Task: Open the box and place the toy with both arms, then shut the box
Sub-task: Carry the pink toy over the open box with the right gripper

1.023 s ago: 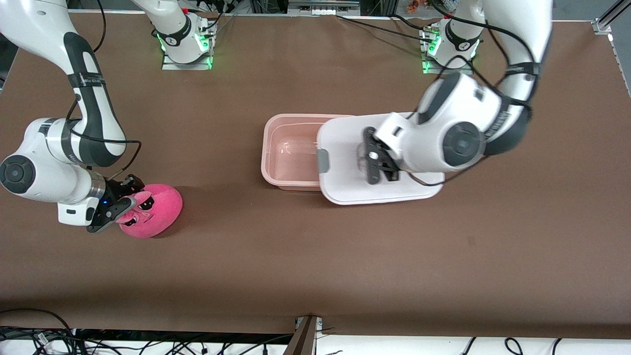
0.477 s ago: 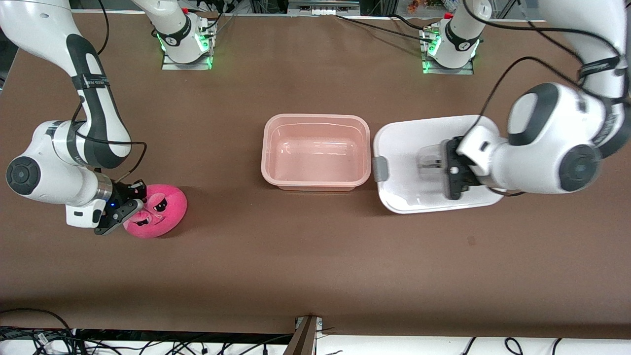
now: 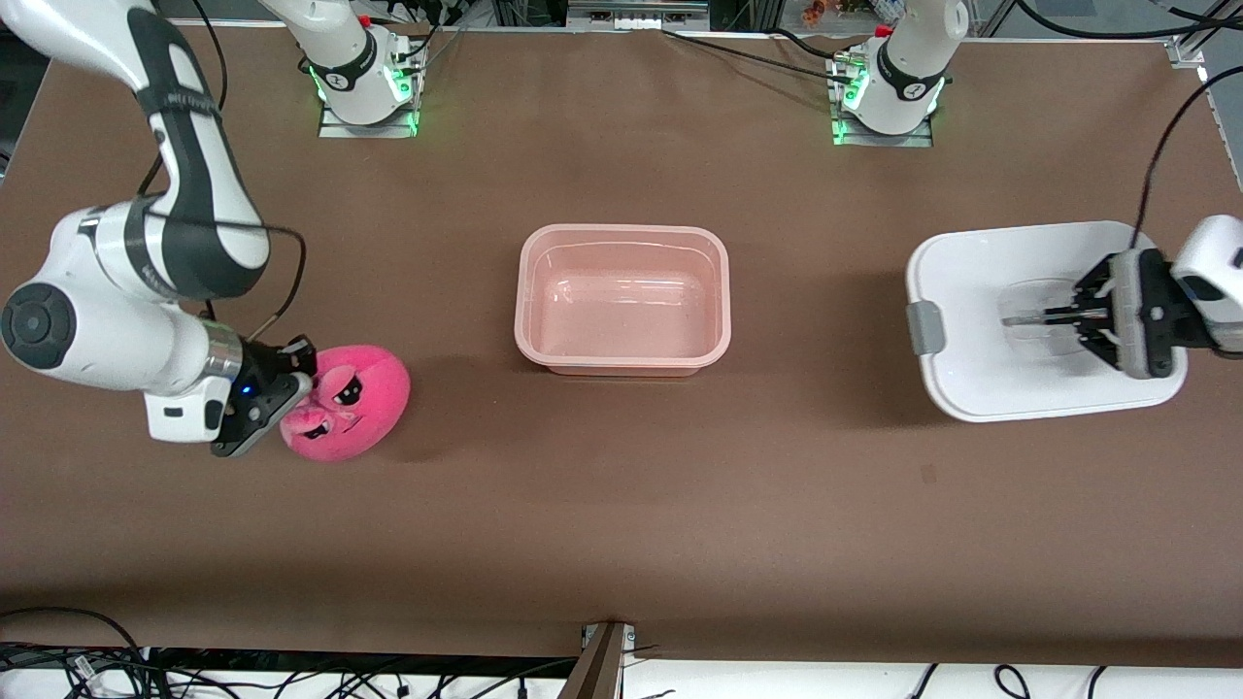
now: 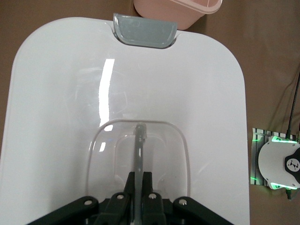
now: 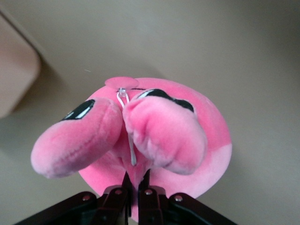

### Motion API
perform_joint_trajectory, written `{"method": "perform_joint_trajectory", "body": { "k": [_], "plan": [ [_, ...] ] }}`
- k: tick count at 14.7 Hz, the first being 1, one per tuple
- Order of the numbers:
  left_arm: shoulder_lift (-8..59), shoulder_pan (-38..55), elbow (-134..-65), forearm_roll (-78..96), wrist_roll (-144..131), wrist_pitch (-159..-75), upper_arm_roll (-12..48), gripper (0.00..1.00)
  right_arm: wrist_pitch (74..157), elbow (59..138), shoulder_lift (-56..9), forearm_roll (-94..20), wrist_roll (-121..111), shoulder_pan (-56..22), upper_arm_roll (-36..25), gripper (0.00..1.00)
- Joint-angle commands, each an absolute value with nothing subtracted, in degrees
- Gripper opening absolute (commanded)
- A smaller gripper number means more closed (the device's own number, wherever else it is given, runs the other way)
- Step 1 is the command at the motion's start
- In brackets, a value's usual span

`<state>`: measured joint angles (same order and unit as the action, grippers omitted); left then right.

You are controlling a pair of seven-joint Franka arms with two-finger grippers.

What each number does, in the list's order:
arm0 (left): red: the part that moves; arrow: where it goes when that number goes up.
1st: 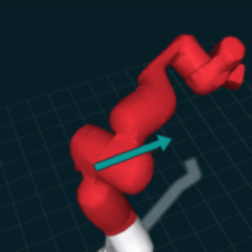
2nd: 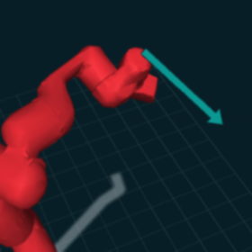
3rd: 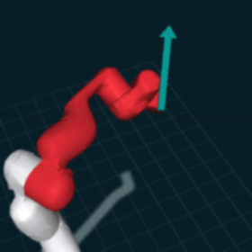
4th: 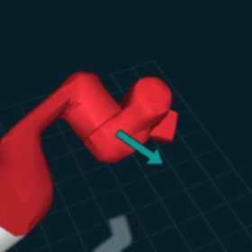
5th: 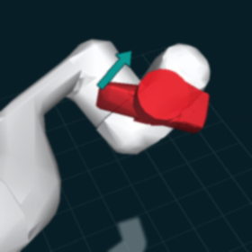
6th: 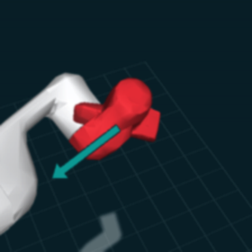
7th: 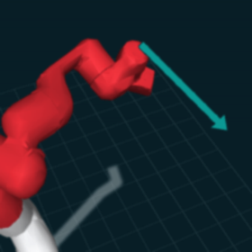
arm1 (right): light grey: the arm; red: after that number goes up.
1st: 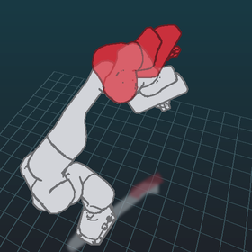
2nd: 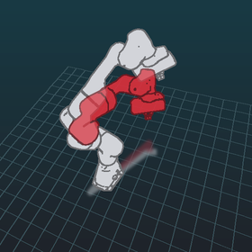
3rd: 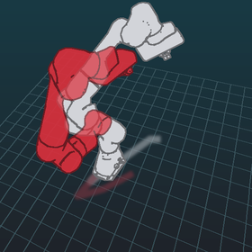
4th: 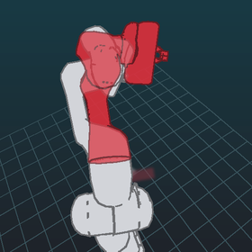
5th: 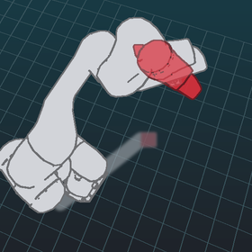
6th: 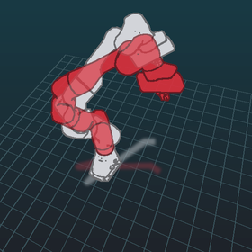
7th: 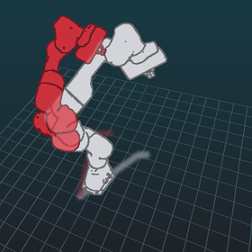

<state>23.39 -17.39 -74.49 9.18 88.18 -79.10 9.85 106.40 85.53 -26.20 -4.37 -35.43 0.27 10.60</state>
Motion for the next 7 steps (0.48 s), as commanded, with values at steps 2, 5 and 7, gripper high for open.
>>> {"method": "perform_joint_trajectory", "body": {
  "k": [2, 5, 7],
  "plan": [
    [23.38, -21.7, -72.95, 8.35, 95.35, -77.61, 10.55, 0.0, 103.8, 85.43, -22.59, -4.31, -28.05, -0.35, 17.74, 0.0],
    [23.38, -23.81, -72.34, 6.87, 95.45, -77.61, 10.55, 0.0, 102.66, 85.43, -20.92, -3.78, -24.71, -3.85, 19.95, 0.0],
    [23.38, -23.47, -72.33, 6.15, 95.36, -77.52, 11.07, 0.0, 102.57, 85.43, -20.48, -2.64, -24.35, -7.45, 20.04, 0.0]
  ]
}}
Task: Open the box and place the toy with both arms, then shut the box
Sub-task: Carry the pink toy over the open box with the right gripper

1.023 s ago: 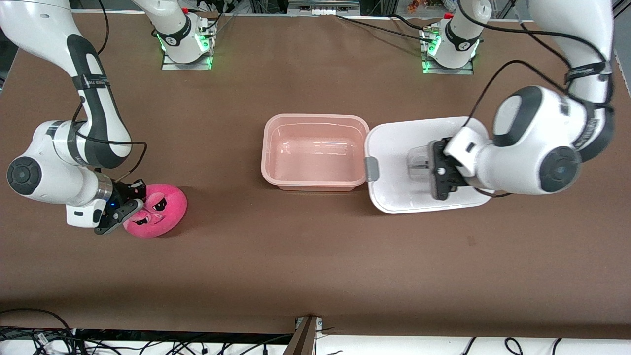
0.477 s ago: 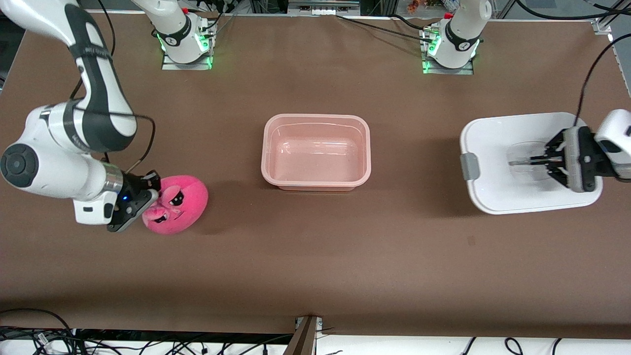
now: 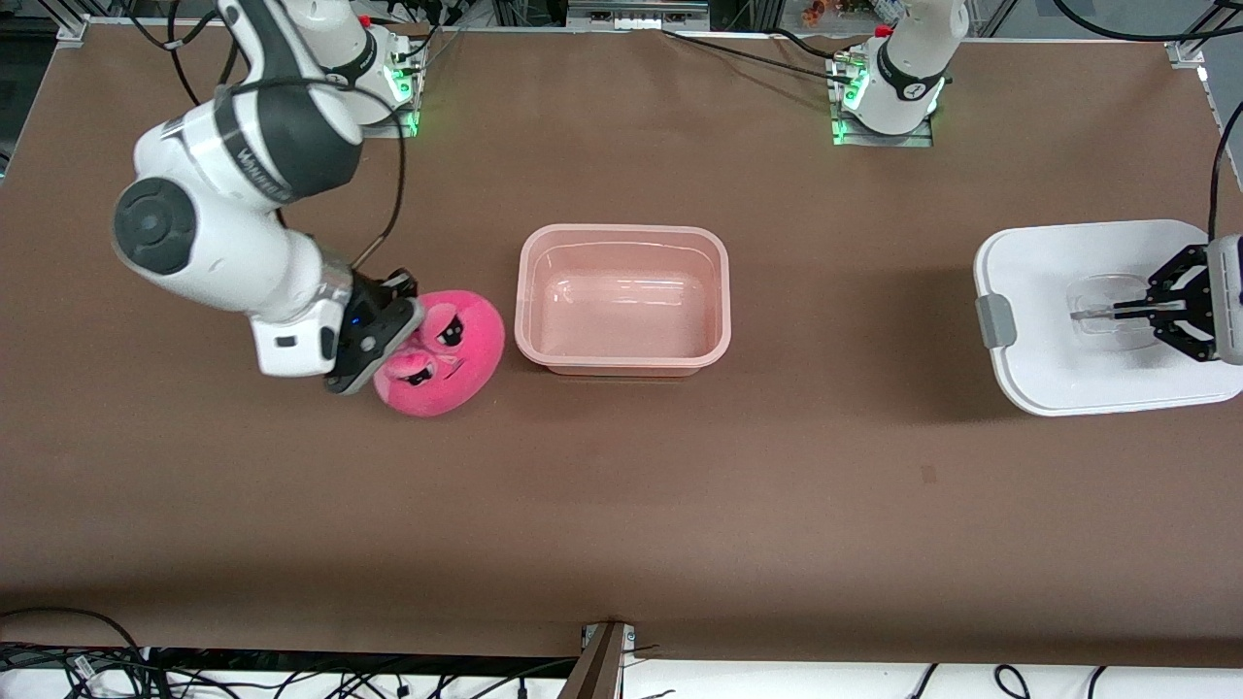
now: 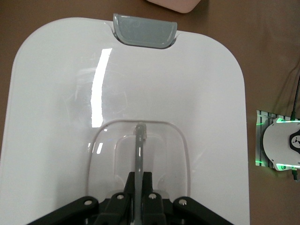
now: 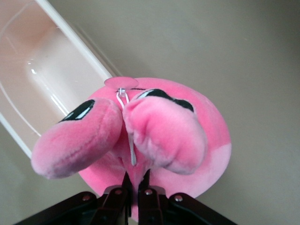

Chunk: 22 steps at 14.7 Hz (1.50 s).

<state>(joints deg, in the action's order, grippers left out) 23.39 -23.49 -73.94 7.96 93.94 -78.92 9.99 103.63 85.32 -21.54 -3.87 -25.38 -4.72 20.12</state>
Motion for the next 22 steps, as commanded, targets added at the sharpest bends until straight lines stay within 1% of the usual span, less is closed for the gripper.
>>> {"method": "perform_joint_trajectory", "body": {
  "k": [1, 4, 8, 11, 15, 18, 22],
  "plan": [
    [23.47, -23.12, -72.33, 6.07, 95.27, -77.52, 11.16, 0.0, 102.13, 85.43, -20.48, -2.03, -23.48, -9.04, 20.04, 0.0],
    [23.55, -22.85, -72.33, 6.5, 95.01, -77.52, 11.34, 0.0, 101.87, 85.52, -20.65, 1.39, -17.77, -13.96, 19.95, 0.0],
    [23.55, -22.76, -72.42, 6.5, 95.19, -77.52, 11.34, 0.0, 101.43, 86.48, -21.45, 3.51, -16.79, -16.87, 19.95, 0.0],
    [23.47, -21.18, -72.07, 6.5, 94.92, -77.52, 13.0, 0.0, 98.27, 86.48, -21.18, 4.57, -16.96, -17.66, 19.95, 0.0],
    [23.47, -21.09, -72.16, 6.42, 94.92, -77.52, 13.09, 0.0, 93.79, 86.04, -20.39, 4.92, -17.23, -18.45, 20.21, 0.0],
    [23.55, -21.01, -72.16, 6.59, 94.75, -77.52, 13.01, 0.0, 93.87, 86.04, -20.48, 7.81, -16.7, -21.08, 20.92, 0.0],
    [23.82, -19.51, -72.25, 6.16, 94.57, -77.78, 12.83, 0.0, 95.53, 85.96, -23.28, 11.77, -11.89, -24.6, 20.92, 0.0]
  ]
}}
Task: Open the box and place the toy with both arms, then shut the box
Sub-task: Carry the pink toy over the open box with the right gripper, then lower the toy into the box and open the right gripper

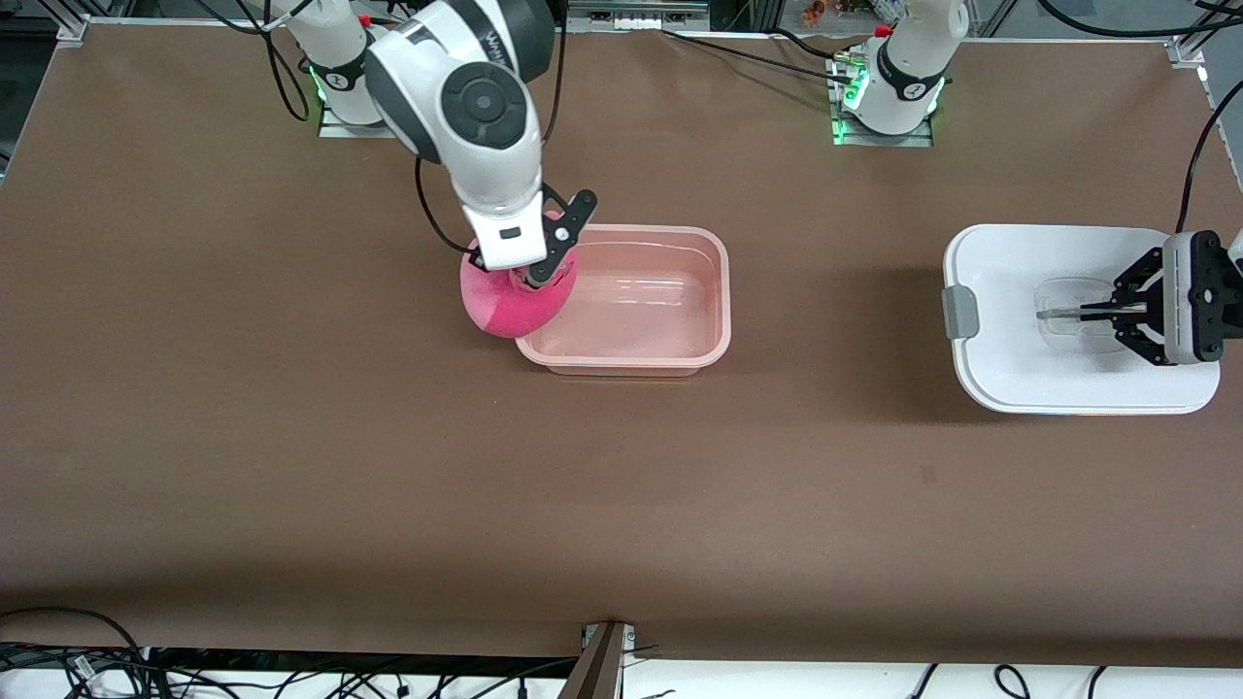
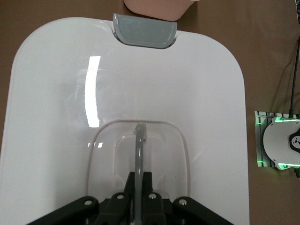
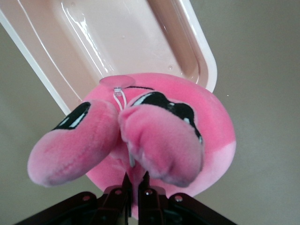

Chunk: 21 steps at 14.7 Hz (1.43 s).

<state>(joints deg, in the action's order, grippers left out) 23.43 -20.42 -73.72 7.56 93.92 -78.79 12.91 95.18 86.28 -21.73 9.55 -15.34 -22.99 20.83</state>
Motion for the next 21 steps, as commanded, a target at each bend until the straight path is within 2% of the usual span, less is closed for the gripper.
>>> {"method": "perform_joint_trajectory", "body": {
  "k": [1, 2, 5, 7, 10, 14, 17, 21],
  "plan": [
    [23.82, -18.9, -72.33, 6.07, 94.48, -77.87, 12.83, 0.0, 97.02, 85.78, -24.34, 11.86, -7.51, -25.57, 20.83, 0.31],
    [23.91, -18.55, -72.25, 6.15, 93.61, -77.87, 12.83, 0.0, 99.12, 85.69, -25.13, 11.87, -4.51, -25.84, 20.92, 0.97],
    [23.82, -17.23, -72.33, 6.06, 90.8, -77.87, 12.92, 0.0, 107.2, 85.34, -26.63, 11.52, 4.79, -28.03, 20.92, 1.0],
    [23.73, -16.79, -72.25, 6.15, 90.18, -77.87, 12.92, 0.0, 108.29, 82.81, -26.46, 11.51, 14.02, -29.52, 20.92, 1.0],
    [23.82, -16.7, -72.33, 6.15, 89.91, -77.87, 12.92, 0.0, 104.17, 78.76, -25.41, 11.08, 15.91, -28.92, 20.39, 1.0],
    [23.73, -16.08, -72.25, 5.8, 89.38, -77.87, 12.74, 0.0, 92.31, 71.56, -23.91, 11.08, 15.73, -25.68, 20.3, 1.0],
    [23.82, -15.13, -72.86, 6.15, 87.29, -78.05, 13.18, 0.0, 90.79, 70.93, -23.82, 11.07, 15.73, -21.37, 20.22, 1.0],
    [24.34, -4.52, -75.31, 6.5, 78.16, -81.01, 13.27, 0.0, 90.44, 70.93, -23.2, 9.15, 16.08, -10.58, 18.72, 1.0]
  ]
}}
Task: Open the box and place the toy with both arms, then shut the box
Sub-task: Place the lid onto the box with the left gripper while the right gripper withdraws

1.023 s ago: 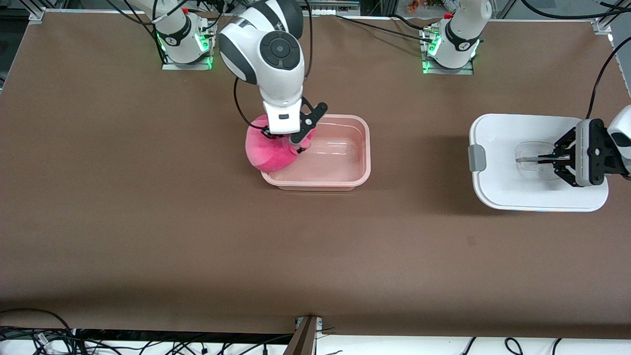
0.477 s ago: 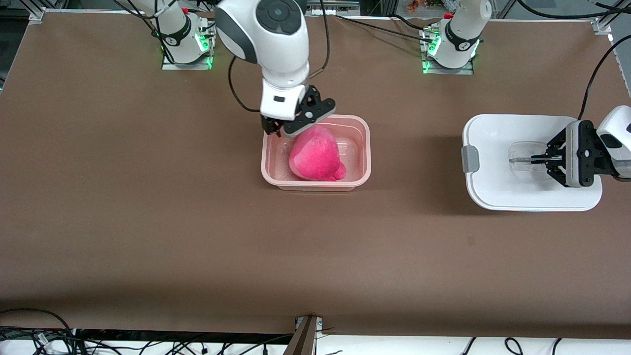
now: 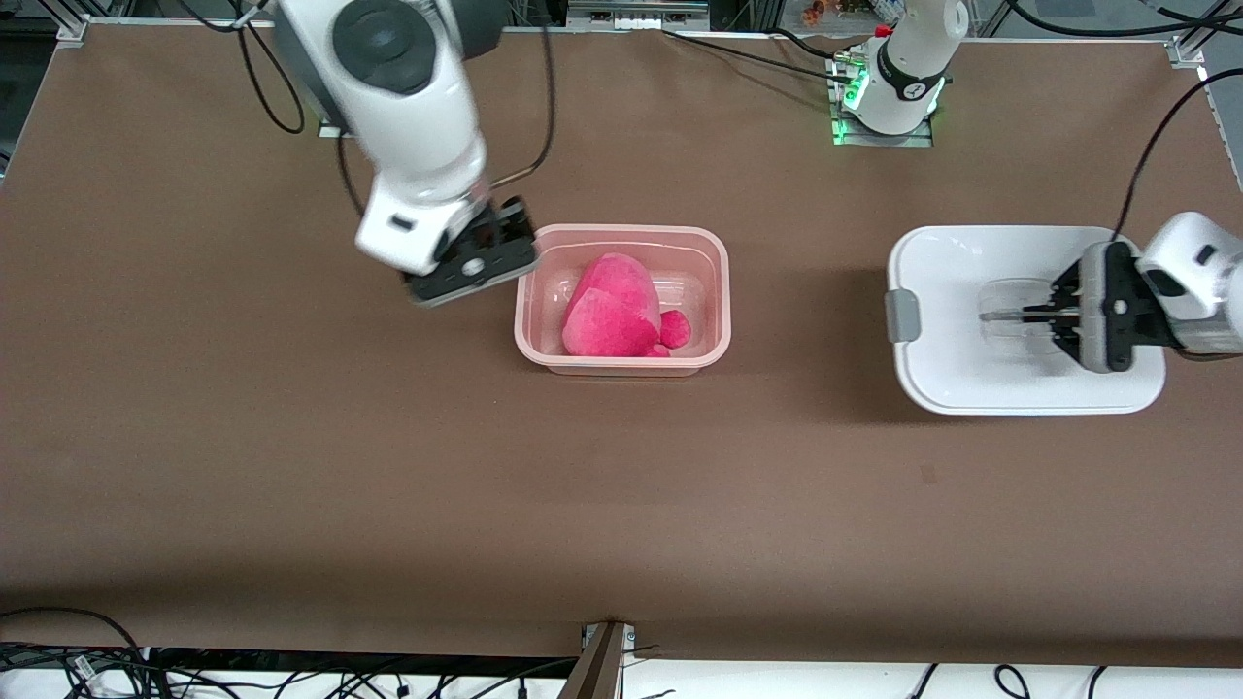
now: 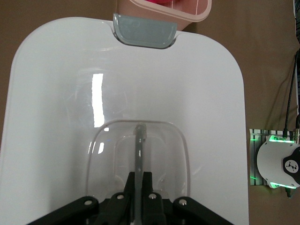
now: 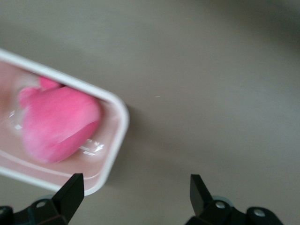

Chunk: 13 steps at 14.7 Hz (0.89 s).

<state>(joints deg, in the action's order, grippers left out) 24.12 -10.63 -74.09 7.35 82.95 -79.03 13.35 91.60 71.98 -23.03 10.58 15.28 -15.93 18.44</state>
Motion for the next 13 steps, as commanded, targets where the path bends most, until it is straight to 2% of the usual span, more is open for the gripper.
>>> {"method": "perform_joint_trajectory", "body": {
  "k": [1, 4, 6, 8, 10, 13],
  "plan": [
    [24.78, -0.05, -75.5, 6.24, 74.92, -83.47, 13.27, 0.0, 90.44, 70.93, -23.2, 8.1, 16.08, -7.5, 18.63, 1.0],
    [26.19, 14.02, -74.97, 5.54, 64.11, -88.83, 13.01, 0.0, 90.26, 70.93, -23.12, 6.86, 15.65, -0.55, 18.46, 1.0],
    [27.67, 20.71, -74.97, 4.14, 58.91, -93.84, 13.09, 0.0, 88.34, 70.93, -23.12, 7.03, 15.56, 0.88, 16.8, 1.0],
    [28.82, 23.8, -74.97, 4.13, 54.78, -99.21, 13.18, 0.0, 86.84, 70.93, -22.24, 6.77, 15.56, 0.97, 13.55, 1.0],
    [29.88, 26.79, -74.97, 3.96, 49.86, -101.15, 13.1, 0.0, 86.31, 71.89, -19.7, 6.07, 12.59, 1.14, 10.39, 1.0],
    [33.12, 32.23, -75.41, 3.78, 45.03, -106.34, 12.75, 0.0, 86.4, 76.88, -15.22, 5.63, 7.83, 0.35, 4.76, 1.0]
  ]
}}
